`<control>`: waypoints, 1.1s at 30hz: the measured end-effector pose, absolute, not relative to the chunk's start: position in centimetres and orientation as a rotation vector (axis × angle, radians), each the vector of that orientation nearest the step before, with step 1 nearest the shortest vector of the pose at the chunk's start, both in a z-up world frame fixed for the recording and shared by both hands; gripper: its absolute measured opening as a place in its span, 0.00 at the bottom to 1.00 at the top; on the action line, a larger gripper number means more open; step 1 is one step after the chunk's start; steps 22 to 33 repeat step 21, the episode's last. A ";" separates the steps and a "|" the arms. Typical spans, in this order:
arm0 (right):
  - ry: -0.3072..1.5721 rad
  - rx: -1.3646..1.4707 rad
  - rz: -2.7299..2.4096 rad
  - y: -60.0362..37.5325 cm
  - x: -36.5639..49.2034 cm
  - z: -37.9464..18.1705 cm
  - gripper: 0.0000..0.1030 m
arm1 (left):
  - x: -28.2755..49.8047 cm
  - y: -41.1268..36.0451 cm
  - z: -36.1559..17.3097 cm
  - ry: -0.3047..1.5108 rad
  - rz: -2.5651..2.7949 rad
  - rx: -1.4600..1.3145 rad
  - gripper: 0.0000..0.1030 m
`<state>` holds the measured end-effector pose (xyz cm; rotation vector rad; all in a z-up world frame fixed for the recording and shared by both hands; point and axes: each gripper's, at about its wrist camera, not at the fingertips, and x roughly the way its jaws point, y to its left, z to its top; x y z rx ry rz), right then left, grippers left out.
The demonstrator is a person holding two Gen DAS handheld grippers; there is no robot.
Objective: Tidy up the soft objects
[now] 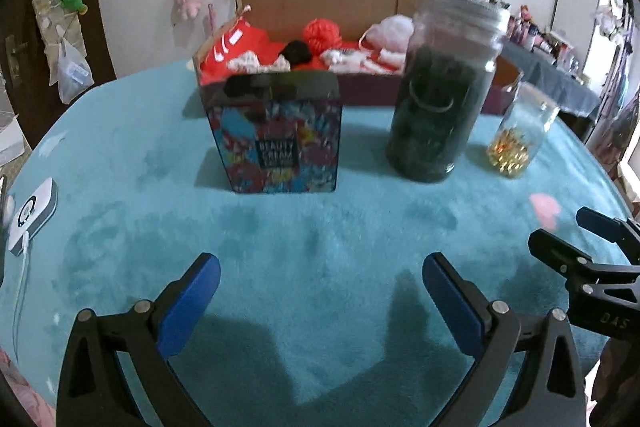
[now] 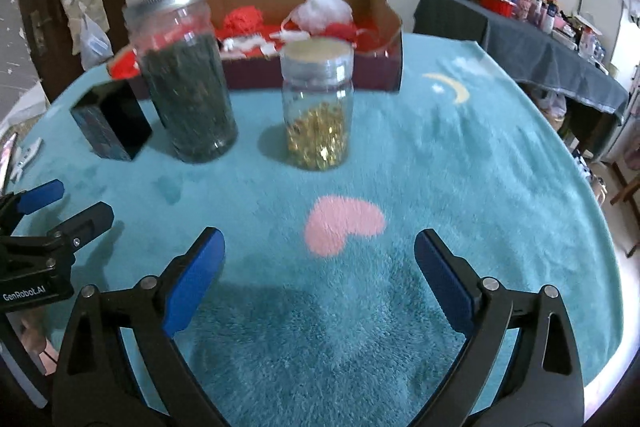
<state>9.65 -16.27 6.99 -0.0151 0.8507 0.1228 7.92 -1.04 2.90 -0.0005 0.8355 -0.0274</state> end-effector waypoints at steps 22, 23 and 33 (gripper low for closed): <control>0.866 -0.029 0.095 -16.2 9.9 6.0 0.95 | 8.1 -1.1 2.2 0.861 -0.010 0.002 1.00; 0.866 -0.029 0.095 -16.2 9.9 6.0 0.95 | 8.1 -1.1 2.2 0.861 -0.010 0.002 1.00; 0.866 -0.029 0.095 -16.2 9.9 6.0 0.95 | 8.1 -1.1 2.2 0.861 -0.010 0.002 1.00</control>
